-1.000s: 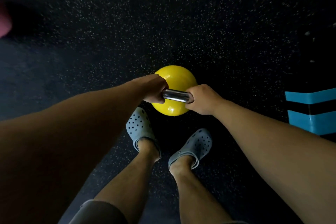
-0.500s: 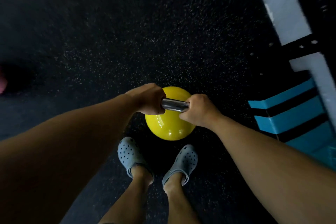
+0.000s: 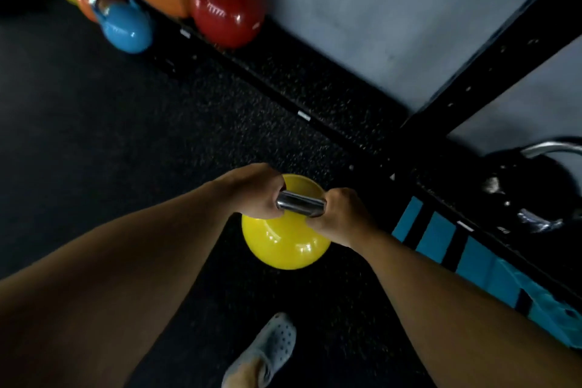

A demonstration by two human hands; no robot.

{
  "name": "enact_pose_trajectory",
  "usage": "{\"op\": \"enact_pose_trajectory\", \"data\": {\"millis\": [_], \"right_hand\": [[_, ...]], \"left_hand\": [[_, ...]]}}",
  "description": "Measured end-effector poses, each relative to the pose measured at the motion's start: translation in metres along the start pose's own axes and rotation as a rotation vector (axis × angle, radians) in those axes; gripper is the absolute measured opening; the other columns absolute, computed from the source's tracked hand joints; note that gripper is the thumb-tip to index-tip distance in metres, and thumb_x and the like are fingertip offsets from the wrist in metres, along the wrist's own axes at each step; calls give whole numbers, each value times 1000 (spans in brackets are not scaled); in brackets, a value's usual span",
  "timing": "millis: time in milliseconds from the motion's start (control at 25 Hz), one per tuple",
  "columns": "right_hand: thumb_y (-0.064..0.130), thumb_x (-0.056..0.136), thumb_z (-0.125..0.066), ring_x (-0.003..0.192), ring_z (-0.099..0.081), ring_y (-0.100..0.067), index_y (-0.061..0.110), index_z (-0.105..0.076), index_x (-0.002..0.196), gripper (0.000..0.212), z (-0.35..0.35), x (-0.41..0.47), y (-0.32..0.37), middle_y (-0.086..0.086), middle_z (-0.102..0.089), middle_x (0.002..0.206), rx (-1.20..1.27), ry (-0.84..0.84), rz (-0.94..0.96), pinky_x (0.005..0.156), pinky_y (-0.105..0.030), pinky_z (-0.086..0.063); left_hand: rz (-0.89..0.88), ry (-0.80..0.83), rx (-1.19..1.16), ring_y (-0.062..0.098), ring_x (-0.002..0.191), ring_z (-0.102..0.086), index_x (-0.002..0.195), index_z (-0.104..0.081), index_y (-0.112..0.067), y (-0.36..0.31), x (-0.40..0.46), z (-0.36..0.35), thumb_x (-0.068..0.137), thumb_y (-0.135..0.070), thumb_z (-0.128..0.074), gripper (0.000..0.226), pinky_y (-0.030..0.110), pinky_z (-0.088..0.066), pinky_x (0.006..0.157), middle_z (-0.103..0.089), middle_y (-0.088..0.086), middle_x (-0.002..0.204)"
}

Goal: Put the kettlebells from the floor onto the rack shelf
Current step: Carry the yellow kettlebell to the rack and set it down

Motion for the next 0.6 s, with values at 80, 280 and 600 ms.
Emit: {"op": "enact_pose_trajectory", "data": {"millis": [80,280,600], "right_hand": [[40,62,-72,55,-58,-32,17,-44,47,39,33,18,6,-6,-51,49,-19,-73,-7,49,-29,-33],[50,57,-55,72,-70,-38,8,-71,77,49,117,67,15,-19,-71,71,-155,-360,-55,56,-34,-51],[43,70,-57,88,-70,-38,19,-72,95,38,171,133,8,-14,-74,90,-215,-504,-242,69,-38,-56]], "left_hand": [[-48,-24,47,18,50,-53,62,-54,-21,1,22,39,70,-37,-67,22,25,-33,41,-49,-4,50],[-173,-137,145,24,59,-63,61,-54,-20,5,84,138,67,-39,-65,23,25,-39,46,-58,2,56],[-396,-279,320,32,77,-68,77,-67,-17,14,177,212,68,-34,-61,20,30,-48,57,-71,9,77]]}}
Point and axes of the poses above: each hand's wrist, its own x-axis towards the middle knuckle, its own z-axis out of the back of the hand, y = z × x, the point moved 2 cm from there along x, towards the middle knuckle
